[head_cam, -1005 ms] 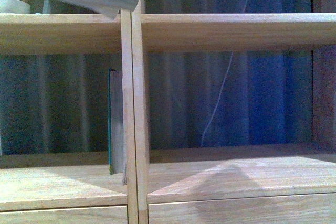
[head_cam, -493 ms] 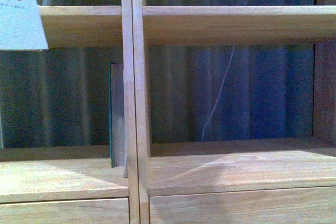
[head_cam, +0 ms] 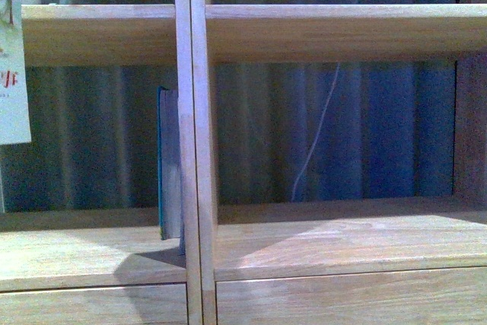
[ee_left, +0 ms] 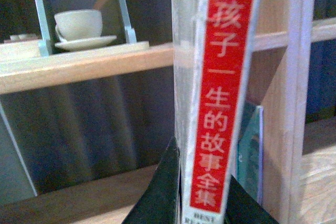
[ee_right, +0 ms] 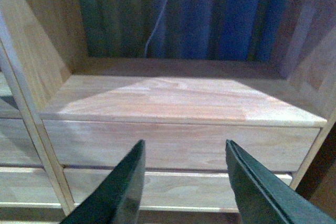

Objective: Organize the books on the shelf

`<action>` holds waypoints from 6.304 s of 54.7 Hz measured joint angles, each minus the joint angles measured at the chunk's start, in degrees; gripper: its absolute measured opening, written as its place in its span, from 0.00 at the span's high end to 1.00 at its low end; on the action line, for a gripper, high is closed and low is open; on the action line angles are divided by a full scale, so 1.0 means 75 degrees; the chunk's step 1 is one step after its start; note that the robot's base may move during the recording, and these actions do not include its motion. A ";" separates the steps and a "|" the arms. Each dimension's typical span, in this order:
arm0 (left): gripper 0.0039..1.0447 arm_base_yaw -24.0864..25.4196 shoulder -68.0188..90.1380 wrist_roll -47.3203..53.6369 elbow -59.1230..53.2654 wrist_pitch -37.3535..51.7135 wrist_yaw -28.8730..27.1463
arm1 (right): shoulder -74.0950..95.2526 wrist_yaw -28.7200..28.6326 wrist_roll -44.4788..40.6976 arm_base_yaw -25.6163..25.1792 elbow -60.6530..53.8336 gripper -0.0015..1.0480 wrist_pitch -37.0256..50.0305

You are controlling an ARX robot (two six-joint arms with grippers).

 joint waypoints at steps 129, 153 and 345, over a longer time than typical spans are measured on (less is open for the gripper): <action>0.94 -0.2535 0.6423 0.1629 0.3217 0.1708 -0.3459 | -0.4497 -0.0752 0.0061 -0.0752 -0.3028 0.39 -0.1387; 0.94 -0.2739 0.7082 0.1644 0.4051 0.1626 -0.3719 | -0.4497 -0.0752 0.0064 -0.0752 -0.3028 0.07 -0.1384; 0.98 -0.1775 -0.8795 -0.0335 -0.6942 -0.4138 -0.3815 | -0.4497 -0.0752 0.0064 -0.0752 -0.3028 0.07 -0.1387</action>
